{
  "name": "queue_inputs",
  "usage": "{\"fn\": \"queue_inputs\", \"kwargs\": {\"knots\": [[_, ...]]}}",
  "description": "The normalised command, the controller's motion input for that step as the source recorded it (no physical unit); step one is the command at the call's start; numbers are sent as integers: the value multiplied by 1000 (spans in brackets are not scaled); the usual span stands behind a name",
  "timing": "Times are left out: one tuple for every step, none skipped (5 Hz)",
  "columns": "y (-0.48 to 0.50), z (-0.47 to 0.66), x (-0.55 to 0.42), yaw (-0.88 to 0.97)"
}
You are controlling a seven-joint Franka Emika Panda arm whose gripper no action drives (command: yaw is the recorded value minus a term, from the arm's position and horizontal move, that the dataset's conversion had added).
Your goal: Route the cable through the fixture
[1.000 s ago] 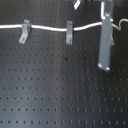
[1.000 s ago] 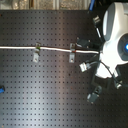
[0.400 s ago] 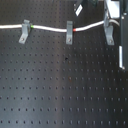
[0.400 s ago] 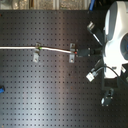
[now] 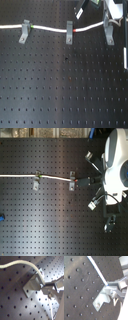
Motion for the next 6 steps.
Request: {"fn": "queue_inputs", "kwargs": {"knots": [[-233,250,-337,60],[-210,235,-339,74],[41,-1,-3,0],[352,-59,-21,0],[404,272,-24,0],[187,489,-15,-69]]}}
